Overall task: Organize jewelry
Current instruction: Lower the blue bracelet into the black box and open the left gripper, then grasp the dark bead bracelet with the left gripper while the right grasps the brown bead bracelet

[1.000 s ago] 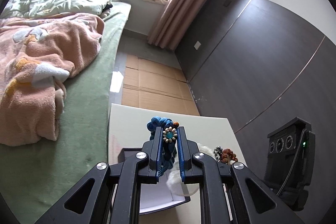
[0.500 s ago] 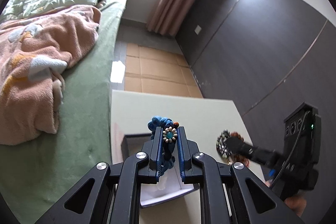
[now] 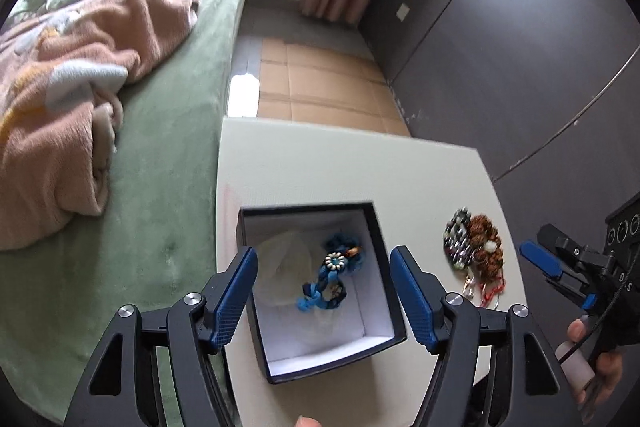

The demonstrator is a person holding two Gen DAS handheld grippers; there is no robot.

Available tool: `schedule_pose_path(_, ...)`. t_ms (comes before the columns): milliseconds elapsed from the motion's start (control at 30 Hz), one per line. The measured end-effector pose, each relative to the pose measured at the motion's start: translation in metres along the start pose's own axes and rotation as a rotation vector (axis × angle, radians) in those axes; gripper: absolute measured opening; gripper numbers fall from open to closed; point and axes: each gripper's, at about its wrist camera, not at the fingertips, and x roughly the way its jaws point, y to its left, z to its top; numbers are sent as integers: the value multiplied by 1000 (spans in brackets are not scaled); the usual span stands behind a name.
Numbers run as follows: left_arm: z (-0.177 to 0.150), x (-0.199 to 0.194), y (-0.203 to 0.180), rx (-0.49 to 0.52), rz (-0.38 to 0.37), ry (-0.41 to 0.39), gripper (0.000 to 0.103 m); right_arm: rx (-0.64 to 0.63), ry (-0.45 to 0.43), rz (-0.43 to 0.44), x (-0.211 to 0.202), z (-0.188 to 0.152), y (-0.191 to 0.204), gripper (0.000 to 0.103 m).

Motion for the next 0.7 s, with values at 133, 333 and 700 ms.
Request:
schedule_pose_path(133,3,-3,-3,-16,-11,-29,70,37,-38,-9,-20,6,-17,68)
schedule_pose_path(333,4,2,-23,7,-35,-40,70,90,-84,-71,-51,12,-43,68)
schedule_pose_path(700,-2,24,-83,105,-93,-15,70,227,-34,-222,-63,14,-97,68)
